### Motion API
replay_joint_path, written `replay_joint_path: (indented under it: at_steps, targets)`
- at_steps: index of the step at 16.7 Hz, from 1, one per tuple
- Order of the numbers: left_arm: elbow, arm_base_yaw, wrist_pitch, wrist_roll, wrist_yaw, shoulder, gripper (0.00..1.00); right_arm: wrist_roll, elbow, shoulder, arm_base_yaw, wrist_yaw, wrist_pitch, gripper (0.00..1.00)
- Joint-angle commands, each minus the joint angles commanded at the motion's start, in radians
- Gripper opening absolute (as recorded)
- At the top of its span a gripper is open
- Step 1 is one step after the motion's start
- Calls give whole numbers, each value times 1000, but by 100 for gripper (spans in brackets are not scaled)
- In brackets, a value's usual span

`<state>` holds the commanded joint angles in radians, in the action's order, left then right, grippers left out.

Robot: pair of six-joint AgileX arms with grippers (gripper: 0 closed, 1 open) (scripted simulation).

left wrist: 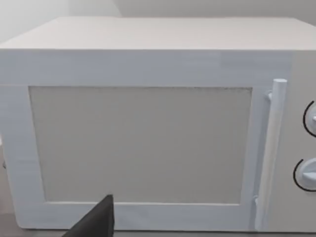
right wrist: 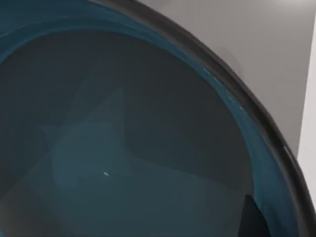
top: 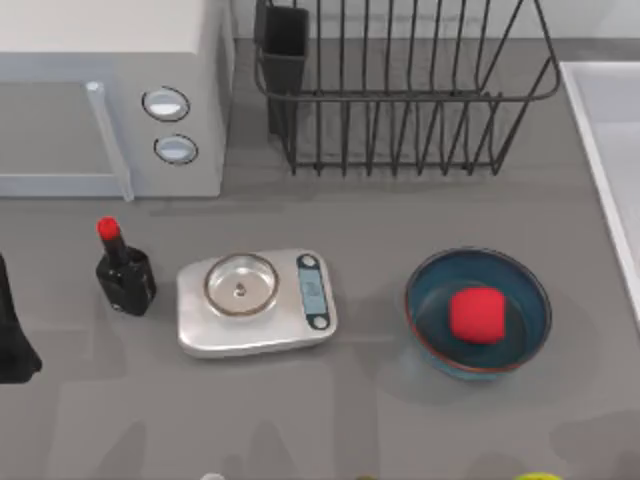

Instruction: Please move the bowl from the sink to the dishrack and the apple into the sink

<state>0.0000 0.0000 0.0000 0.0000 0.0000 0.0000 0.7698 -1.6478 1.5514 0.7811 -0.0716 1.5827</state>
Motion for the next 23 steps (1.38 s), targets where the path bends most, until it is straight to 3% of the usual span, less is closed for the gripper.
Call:
replay_joint_path:
  at_steps: [7,11,14,23]
  targets:
    - [0,0,0,0,0,0,100,11,15,-25,8,-1,18,0]
    - [0,0,0,0,0,0,100,-58,-4,-3,-96,57,-71,0]
    - [0,0,0,0,0,0,100,-163,-28,27,-285,152,-218,0]
    - [0,0,0,0,0,0,100,-548,-62,107,-1086,560,-919,0]
